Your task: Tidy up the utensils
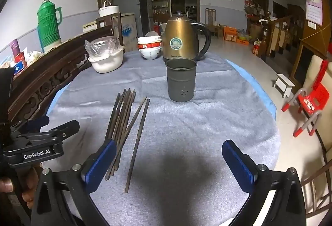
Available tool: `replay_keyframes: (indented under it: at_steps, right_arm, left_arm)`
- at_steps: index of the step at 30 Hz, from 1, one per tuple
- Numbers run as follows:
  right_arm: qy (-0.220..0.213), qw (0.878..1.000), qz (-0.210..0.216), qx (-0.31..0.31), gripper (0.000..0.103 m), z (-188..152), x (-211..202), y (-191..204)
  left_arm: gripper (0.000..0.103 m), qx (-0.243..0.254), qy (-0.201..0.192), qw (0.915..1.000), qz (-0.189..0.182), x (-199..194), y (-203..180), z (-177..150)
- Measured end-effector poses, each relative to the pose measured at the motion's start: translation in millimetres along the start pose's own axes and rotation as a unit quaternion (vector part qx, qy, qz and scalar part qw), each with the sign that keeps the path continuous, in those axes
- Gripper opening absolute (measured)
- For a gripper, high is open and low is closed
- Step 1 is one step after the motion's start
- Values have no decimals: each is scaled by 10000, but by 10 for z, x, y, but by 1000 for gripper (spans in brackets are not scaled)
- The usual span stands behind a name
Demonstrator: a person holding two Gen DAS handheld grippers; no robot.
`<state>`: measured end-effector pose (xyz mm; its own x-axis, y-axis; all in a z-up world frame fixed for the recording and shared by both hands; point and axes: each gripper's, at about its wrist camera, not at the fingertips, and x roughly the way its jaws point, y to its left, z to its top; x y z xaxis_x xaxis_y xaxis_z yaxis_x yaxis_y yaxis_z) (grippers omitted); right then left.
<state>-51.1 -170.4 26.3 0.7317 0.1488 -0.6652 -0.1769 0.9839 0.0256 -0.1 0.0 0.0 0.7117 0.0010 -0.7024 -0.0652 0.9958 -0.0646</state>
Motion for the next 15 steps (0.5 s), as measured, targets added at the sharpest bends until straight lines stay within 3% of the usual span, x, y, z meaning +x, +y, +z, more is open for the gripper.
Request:
replay_keyframes:
  at_steps: [15]
  right_arm:
    - [40,10000,37,-37,103,4,27,33]
  left_arm:
    - [103,-67,98,9999,-58,12,21,2]
